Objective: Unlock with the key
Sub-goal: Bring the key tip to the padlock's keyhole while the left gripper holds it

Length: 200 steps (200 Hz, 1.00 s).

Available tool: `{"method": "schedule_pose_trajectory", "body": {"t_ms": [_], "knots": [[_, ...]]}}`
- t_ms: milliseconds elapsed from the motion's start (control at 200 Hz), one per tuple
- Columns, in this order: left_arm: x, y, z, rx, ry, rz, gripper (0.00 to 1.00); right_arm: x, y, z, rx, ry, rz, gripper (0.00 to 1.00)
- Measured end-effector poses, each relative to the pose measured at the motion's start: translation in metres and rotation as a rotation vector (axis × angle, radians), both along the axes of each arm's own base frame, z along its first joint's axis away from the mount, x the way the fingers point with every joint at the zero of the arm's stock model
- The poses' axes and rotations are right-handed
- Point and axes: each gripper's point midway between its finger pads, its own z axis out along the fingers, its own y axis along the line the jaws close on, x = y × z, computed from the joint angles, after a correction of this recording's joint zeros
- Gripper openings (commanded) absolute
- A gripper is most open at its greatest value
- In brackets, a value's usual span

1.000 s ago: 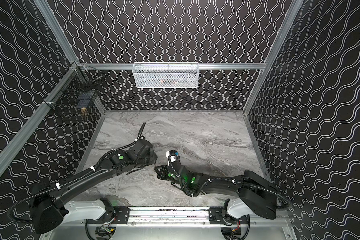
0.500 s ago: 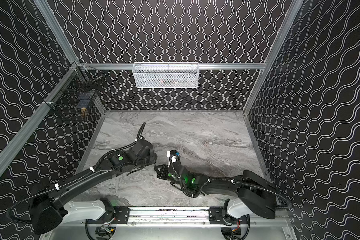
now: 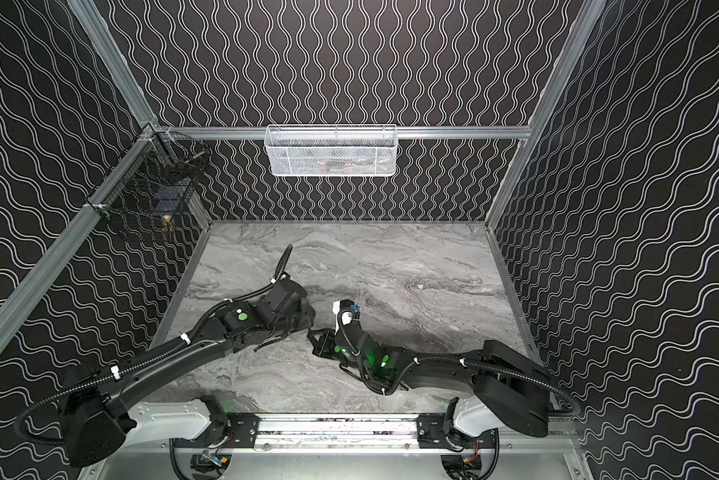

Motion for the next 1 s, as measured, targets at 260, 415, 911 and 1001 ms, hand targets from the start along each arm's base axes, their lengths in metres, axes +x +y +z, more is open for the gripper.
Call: {"method": "schedule_pose_trajectory", "body": {"t_ms": [260,415,911,1001], "knots": [[-0.001,-0.001,0.002,-0.006,-0.005,-0.003,0.20,0.002,-0.001,0.000,0.004,0.004,-0.013,0.00],[-0.001,-0.001,0.004,-0.012,-0.010,-0.004,0.19,0.005,-0.003,0.000,0.007,0.010,-0.023,0.00],[-0.001,-0.006,0.007,-0.026,-0.020,-0.013,0.18,0.012,-0.002,0.007,0.007,0.004,-0.042,0.00],[-0.001,-0.007,0.007,-0.026,-0.022,-0.015,0.18,0.014,-0.003,0.009,0.006,0.005,-0.047,0.00]]}}
